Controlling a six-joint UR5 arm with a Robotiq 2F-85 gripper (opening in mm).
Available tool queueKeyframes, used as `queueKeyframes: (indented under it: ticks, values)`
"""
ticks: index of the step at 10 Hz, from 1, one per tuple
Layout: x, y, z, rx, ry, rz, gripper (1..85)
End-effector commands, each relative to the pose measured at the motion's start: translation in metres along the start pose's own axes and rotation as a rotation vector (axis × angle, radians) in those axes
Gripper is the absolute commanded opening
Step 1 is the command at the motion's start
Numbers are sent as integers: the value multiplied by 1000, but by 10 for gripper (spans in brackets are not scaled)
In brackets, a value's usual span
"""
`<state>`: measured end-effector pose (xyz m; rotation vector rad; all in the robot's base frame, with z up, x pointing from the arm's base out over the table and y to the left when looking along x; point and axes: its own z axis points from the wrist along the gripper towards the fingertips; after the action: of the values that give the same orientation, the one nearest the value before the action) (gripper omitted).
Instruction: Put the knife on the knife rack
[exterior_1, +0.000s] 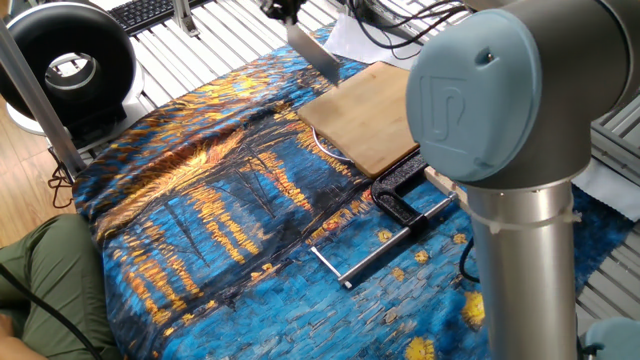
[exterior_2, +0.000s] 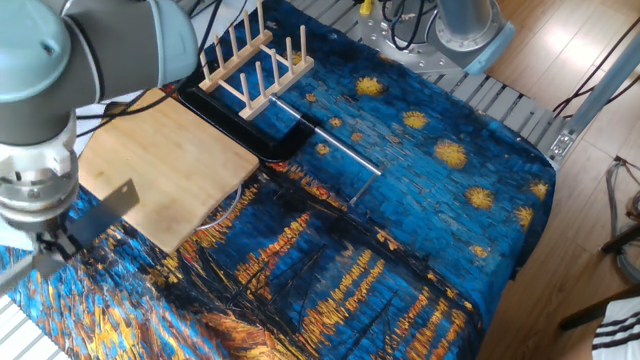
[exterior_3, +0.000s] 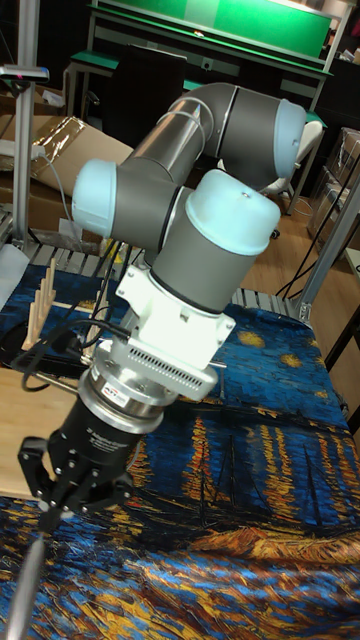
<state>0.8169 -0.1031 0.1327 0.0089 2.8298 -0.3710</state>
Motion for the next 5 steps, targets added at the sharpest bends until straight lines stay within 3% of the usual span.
queueKeyframes:
  ticks: [1,3,5]
  values:
    - [-10,27,5,-78,-14,3,10]
    - [-4,41,11,-123,28,21,10]
    - [-5,49,16,-144,35,26,10]
